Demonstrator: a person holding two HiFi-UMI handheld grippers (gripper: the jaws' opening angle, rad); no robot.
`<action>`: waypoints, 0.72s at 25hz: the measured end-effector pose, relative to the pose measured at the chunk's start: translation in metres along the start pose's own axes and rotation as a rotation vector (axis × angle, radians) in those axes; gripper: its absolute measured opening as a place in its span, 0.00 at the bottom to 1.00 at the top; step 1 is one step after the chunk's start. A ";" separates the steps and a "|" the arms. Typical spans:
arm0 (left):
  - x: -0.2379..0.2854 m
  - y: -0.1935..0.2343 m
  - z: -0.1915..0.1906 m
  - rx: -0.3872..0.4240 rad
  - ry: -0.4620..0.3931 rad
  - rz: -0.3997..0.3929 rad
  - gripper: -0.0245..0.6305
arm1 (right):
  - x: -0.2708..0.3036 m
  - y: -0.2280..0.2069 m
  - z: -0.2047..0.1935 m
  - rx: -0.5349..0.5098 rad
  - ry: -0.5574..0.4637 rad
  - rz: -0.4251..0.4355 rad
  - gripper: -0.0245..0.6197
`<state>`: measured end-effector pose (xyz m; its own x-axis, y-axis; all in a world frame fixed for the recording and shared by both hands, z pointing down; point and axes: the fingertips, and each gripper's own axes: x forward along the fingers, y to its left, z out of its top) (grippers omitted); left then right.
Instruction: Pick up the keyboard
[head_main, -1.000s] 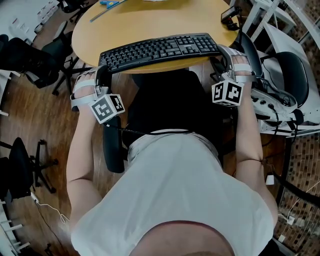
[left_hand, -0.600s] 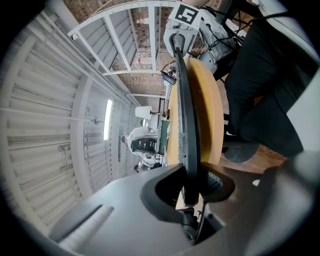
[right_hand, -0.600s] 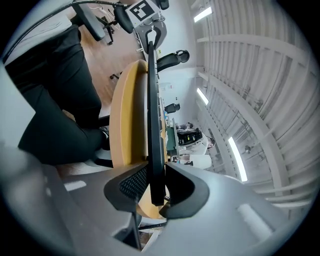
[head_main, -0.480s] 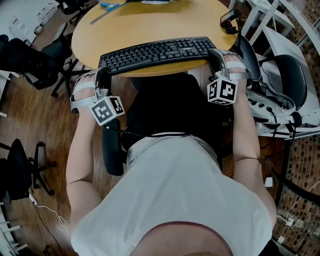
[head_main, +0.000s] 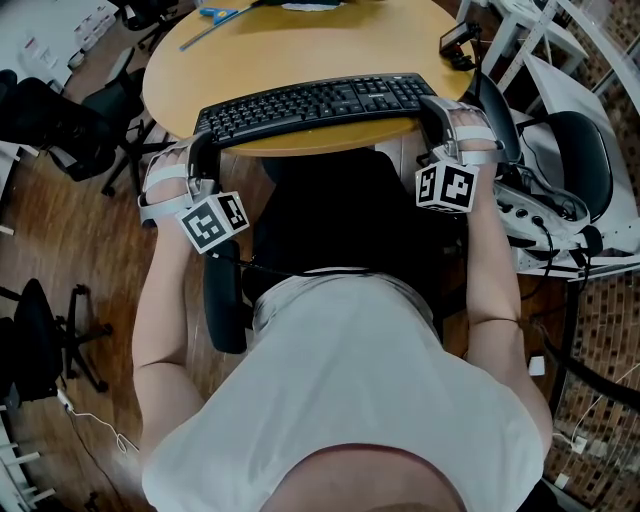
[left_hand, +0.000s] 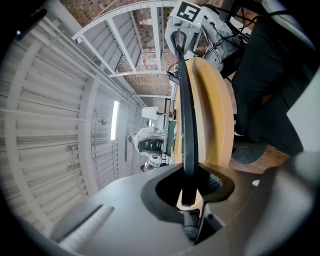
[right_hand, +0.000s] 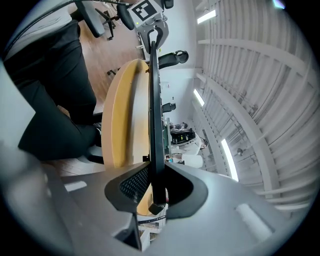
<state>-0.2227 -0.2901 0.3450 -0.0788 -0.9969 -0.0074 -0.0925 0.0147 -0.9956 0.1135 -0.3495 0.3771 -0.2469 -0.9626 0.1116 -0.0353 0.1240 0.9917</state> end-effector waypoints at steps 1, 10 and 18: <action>0.000 0.004 0.000 -0.001 0.000 0.013 0.64 | -0.001 -0.004 0.000 0.001 0.003 -0.013 0.17; -0.003 0.054 0.008 -0.027 0.002 0.154 0.64 | -0.021 -0.066 0.000 -0.012 0.028 -0.162 0.17; -0.008 0.081 0.010 -0.038 -0.001 0.215 0.64 | -0.029 -0.087 0.002 -0.013 0.027 -0.213 0.17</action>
<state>-0.2198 -0.2819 0.2640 -0.0994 -0.9707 -0.2189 -0.1114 0.2295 -0.9669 0.1221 -0.3318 0.2878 -0.2091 -0.9729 -0.0992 -0.0718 -0.0859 0.9937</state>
